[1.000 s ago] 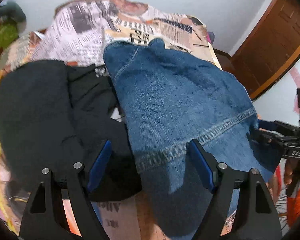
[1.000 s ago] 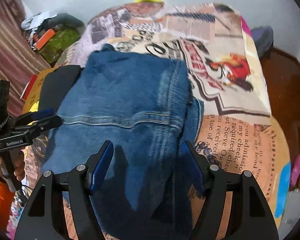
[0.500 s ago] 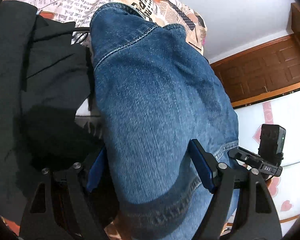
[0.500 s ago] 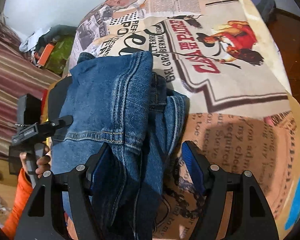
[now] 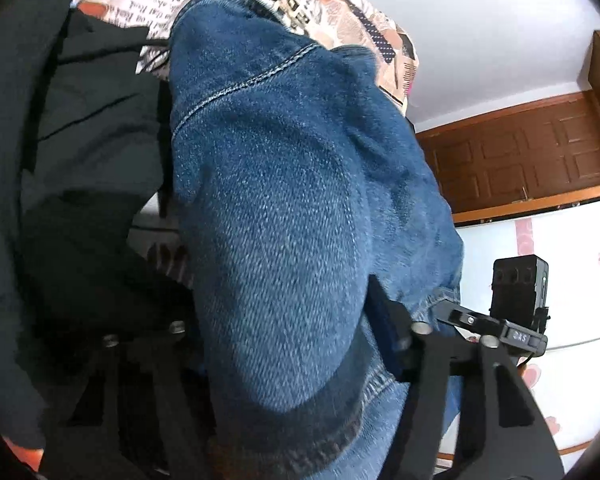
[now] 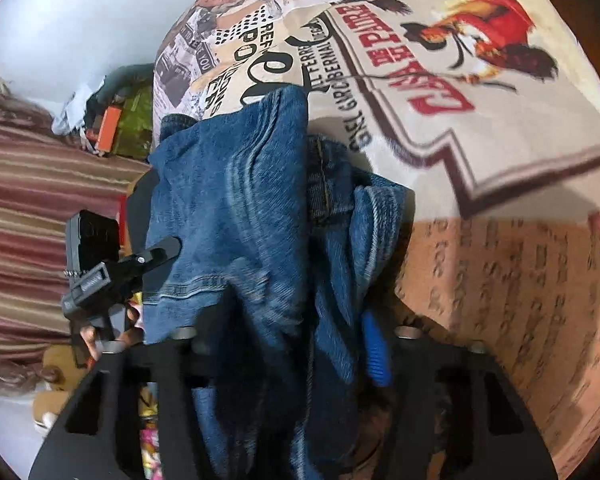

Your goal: Fold large clothes

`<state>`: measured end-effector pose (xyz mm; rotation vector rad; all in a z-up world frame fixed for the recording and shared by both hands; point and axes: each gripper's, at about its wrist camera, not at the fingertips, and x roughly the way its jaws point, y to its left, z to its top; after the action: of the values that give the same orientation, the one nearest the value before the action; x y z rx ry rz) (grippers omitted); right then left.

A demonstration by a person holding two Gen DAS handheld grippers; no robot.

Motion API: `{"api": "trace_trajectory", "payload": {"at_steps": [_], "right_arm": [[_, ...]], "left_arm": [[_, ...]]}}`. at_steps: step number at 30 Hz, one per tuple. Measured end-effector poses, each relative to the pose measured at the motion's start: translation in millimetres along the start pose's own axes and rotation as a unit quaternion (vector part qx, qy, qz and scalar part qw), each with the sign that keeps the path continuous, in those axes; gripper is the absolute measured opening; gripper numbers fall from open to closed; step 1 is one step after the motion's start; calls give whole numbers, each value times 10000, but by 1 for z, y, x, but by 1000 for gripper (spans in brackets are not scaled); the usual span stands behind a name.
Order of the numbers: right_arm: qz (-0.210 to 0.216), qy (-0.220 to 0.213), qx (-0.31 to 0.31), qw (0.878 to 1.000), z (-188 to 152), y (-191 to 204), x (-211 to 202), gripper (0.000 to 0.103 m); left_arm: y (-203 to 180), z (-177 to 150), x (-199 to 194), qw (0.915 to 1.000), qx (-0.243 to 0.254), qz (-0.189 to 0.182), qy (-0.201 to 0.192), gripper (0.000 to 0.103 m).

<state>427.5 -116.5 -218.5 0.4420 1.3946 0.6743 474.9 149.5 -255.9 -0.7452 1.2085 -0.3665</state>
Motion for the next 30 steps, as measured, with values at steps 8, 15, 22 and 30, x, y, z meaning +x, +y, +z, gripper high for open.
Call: {"api": "trace_trajectory", "payload": {"at_steps": [8,15,22,30], "right_arm": [[168,-107,-154,9997,-12,42,-29,22],[202,-501,-807,9953,-20,112,-50,21],[505,-817,-1509,9839,-16,194,-39,21],[789,-747,-1991,9740,-5,252,12,21]], "left_arm": [[-50,-27,-55,9977,621,101,-261,35],[-64,-38,-147,9917,825,-217,-961,34],[-57,-49,-247,9767,1098,16,-1846,34],[-11,-42,-303,9678,963,360,-2297,34]]}}
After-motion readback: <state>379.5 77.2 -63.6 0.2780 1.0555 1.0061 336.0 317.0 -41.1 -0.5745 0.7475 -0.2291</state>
